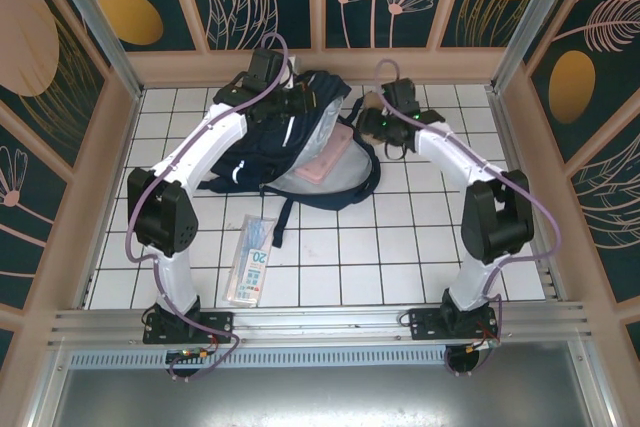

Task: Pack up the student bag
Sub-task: Place the glasses case in the student bag, then close the student bag at the top-center of the table.

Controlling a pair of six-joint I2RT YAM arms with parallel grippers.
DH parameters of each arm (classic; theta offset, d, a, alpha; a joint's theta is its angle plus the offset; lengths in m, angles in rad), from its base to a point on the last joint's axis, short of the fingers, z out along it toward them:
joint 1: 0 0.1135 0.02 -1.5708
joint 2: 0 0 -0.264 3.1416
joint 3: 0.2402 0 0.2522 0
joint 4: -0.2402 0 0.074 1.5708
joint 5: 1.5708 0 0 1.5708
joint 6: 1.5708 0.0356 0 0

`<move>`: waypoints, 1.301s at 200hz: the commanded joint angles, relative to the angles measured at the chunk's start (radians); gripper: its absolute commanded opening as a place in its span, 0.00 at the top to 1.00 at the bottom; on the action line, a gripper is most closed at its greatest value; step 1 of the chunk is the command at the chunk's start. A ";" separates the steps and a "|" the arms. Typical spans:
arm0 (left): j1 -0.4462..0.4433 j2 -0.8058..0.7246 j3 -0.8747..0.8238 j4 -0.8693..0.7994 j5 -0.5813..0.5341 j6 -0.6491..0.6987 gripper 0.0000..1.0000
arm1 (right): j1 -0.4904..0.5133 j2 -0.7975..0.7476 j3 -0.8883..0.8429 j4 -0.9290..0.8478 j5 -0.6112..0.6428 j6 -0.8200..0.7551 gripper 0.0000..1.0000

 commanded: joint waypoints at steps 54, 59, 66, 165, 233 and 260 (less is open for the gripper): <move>0.012 0.025 0.085 0.085 0.046 -0.018 1.00 | 0.225 -0.070 -0.256 0.118 0.038 0.501 0.48; 0.013 0.025 0.083 0.086 0.049 -0.020 1.00 | 0.228 -0.062 -0.261 0.131 0.037 0.511 0.48; 0.013 0.023 0.077 0.090 0.053 -0.025 1.00 | 0.227 -0.052 -0.262 0.139 0.039 0.523 0.48; 0.012 -0.016 0.001 0.120 0.068 -0.057 1.00 | 0.179 0.142 -0.058 0.040 0.048 0.464 0.22; 0.013 0.026 0.022 0.120 0.068 -0.059 1.00 | 0.200 -0.018 -0.097 0.028 0.123 0.338 0.13; 0.012 0.042 0.029 0.113 0.070 -0.056 0.99 | 0.243 -0.104 -0.186 0.084 0.112 0.253 0.22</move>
